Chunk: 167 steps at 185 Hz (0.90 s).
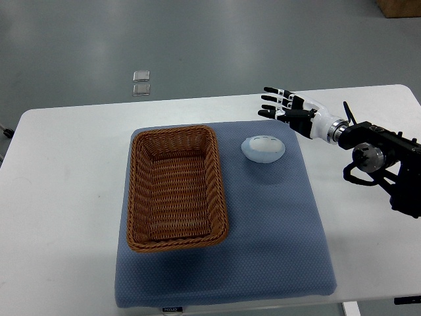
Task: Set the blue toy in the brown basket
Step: 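Move the right hand toward the pale blue plush toy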
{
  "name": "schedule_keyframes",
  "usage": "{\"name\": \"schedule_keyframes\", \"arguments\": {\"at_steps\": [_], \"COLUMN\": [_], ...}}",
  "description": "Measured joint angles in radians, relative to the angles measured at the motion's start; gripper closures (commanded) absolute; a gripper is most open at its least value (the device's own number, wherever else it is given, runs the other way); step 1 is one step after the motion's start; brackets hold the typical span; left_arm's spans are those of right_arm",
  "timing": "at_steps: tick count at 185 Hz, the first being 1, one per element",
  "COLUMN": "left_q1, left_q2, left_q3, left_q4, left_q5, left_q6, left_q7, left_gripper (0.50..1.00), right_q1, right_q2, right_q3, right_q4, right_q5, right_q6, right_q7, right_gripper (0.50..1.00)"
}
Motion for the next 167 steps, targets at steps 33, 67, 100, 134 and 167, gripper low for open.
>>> {"name": "schedule_keyframes", "arguments": {"at_steps": [33,67,100,134,167], "left_q1": [0.0,0.0,0.0,0.0,0.0], "left_q2": [0.0,0.0,0.0,0.0,0.0], "left_q3": [-0.01,-0.001,0.0,0.001,0.0], "left_q4": [0.002,0.0,0.008,0.002,0.002], "left_q5": [-0.001,-0.002,-0.002,-0.002,-0.001], "left_q6": [0.01,0.006,0.005,0.006,0.006], "left_q7": [0.002,0.0,0.0,0.0,0.0], "left_gripper": [0.5,0.5,0.5,0.5,0.5], "right_q1": [0.0,0.0,0.002,0.005,0.009], "right_q2": [0.0,0.0,-0.003,-0.004,-0.01], "right_q3": [0.0,-0.002,-0.006,-0.005,-0.005], "right_q4": [0.001,0.002,0.01,0.018,0.024], "right_q5": [0.0,-0.001,-0.035,-0.132,-0.22], "right_q6": [-0.002,-0.008,0.002,0.008,0.026], "right_q7": [0.0,0.001,0.005,0.049,0.079], "right_gripper": [0.587,0.587,0.589,0.589,0.589]}}
